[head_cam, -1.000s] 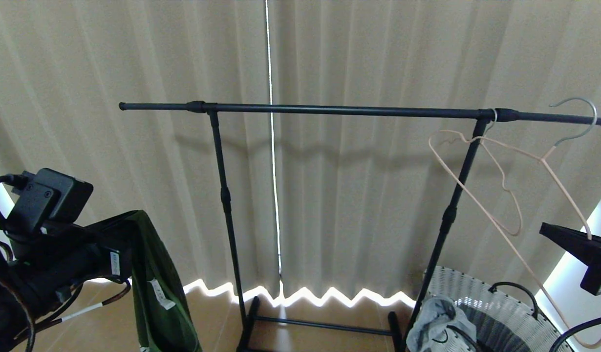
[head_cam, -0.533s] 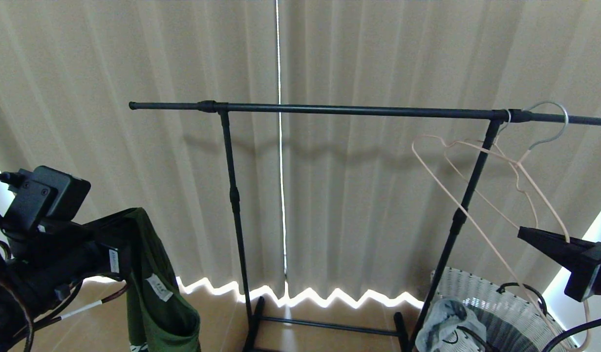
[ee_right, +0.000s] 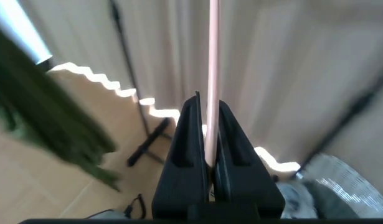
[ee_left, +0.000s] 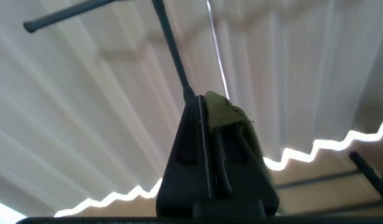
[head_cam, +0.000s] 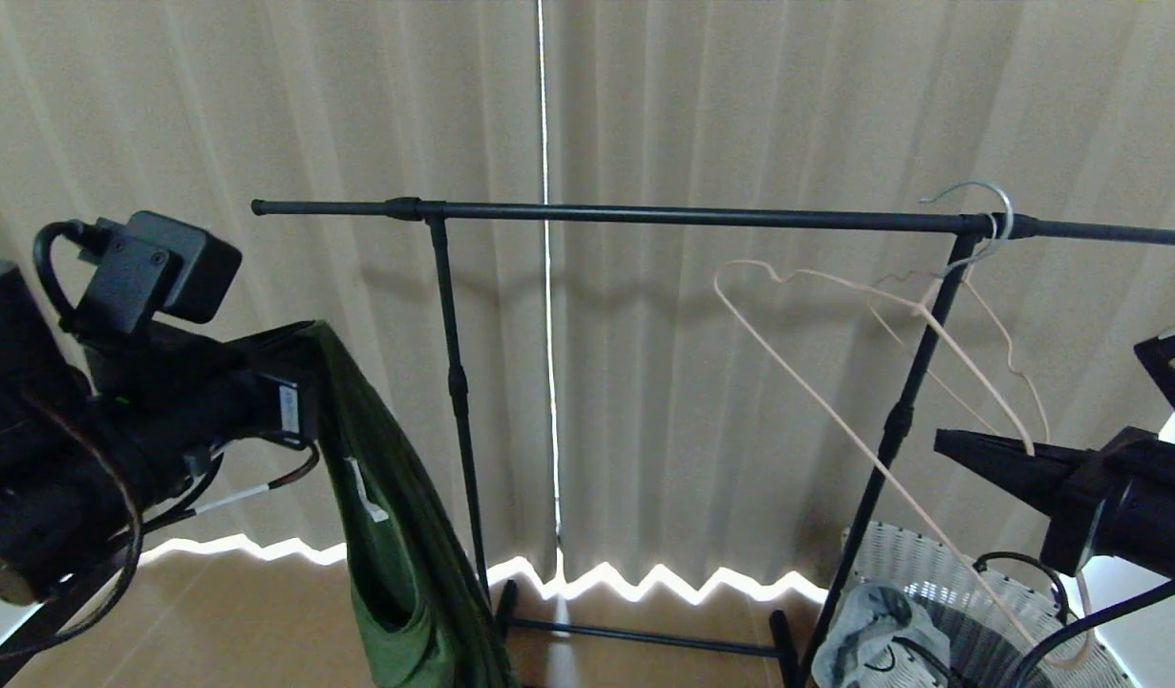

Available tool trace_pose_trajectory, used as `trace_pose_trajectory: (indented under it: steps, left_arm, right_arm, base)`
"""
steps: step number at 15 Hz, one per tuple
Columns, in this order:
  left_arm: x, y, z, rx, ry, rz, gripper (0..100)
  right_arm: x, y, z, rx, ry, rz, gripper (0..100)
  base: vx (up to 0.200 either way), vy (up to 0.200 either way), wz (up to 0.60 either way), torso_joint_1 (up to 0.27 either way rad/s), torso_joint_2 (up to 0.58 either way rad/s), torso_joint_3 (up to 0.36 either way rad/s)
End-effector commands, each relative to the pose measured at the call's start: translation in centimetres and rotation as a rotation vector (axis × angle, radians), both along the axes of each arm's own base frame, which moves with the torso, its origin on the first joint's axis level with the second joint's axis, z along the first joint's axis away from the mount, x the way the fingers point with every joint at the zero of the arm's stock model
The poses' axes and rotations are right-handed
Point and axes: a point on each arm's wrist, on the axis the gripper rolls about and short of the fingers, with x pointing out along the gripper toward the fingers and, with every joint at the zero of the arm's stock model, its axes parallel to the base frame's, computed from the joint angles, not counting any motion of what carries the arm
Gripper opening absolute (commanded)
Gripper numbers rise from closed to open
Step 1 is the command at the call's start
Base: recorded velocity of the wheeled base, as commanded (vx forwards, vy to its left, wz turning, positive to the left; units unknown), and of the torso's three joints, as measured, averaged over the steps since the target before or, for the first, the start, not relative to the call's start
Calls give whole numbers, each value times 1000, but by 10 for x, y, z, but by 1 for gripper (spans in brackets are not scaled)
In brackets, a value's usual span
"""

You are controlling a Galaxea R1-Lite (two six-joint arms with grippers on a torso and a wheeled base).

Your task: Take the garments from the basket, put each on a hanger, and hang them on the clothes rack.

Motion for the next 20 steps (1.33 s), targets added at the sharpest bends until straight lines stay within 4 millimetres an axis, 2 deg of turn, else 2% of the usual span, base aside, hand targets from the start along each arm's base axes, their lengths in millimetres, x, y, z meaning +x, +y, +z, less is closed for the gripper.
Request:
trace_pose_trajectory:
  steps: [1,3,7,8,11,13,20]
  left_arm:
    - [23,-30,0,15,19,-28,0]
    - [36,-47,-6,24,40,-31,0]
    - [54,-63,-13,6,63,-37,0]
    - [63,-69,-15,-22,70,-20,0]
    - [72,-79,-19,-86,86,-6,0]
    - [82,-87,-21,-121,88,15,0]
    - [86,-89,-15,-129,63,52,0]
  right_arm:
    - [8,14,-6,-9,38,63,0]
    - [10,25,-13,-10,72,110,0]
    - [7,42,-16,44,130,174,0]
    - [3,50,-15,46,133,217,0]
    - [-2,60,-15,51,141,270,0]
    - [-7,74,-13,80,167,330,0]
    - [-21,88,-11,79,164,433,0]
  base:
    - [0,0,0,0,0,0]
    - [0,0,0,0,0,0]
    - [0,0,0,0,0,0]
    - [0,0,0,0,0,0]
    - [0,0,0,0,0,0]
    - [0,0,0,0,0,0]
    - [0,0,0,0,0,0]
